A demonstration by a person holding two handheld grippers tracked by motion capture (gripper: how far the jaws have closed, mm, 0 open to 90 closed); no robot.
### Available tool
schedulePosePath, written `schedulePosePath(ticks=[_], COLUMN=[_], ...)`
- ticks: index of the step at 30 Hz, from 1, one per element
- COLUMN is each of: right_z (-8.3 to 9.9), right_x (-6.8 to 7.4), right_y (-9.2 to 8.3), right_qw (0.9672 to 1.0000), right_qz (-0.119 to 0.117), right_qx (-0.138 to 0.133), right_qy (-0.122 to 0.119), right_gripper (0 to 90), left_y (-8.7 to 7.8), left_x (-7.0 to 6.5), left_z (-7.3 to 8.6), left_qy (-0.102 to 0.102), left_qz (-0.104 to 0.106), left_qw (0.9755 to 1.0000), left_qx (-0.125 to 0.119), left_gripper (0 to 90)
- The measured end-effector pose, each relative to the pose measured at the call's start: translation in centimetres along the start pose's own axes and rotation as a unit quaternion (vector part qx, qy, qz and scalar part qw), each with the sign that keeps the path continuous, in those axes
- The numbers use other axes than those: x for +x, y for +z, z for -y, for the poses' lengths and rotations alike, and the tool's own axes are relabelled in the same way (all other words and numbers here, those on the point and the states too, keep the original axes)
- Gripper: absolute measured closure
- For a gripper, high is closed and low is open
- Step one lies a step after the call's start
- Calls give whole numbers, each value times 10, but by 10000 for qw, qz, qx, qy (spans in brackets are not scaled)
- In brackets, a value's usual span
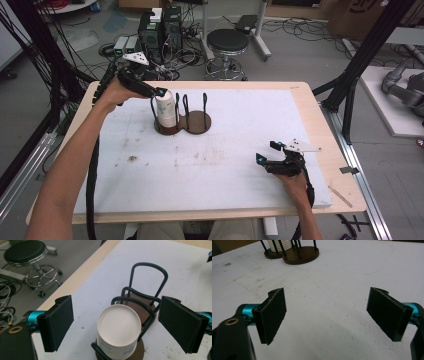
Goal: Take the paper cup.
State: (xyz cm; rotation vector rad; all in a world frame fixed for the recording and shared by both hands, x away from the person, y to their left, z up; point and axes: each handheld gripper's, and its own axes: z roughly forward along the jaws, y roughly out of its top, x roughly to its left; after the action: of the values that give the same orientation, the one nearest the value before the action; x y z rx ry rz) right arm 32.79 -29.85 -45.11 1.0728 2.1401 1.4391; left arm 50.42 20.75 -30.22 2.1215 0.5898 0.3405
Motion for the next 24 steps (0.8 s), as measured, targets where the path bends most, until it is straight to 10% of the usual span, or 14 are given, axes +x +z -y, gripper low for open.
schedulePosePath(ticks=[8, 24], right_z=[0, 0], right_x=[0, 0], right_y=[0, 0], right_qw=[10000, 10000], right_qz=[-2, -2], right_qx=[2, 0], right_qy=[-12, -2], right_gripper=[165, 165], left_y=[20, 45], left_x=[1, 4], left_z=[-8, -11], left_qy=[263, 534], left_qz=[271, 449], left_qw=[9974, 9838], left_qx=[618, 1651], left_gripper=[130, 139])
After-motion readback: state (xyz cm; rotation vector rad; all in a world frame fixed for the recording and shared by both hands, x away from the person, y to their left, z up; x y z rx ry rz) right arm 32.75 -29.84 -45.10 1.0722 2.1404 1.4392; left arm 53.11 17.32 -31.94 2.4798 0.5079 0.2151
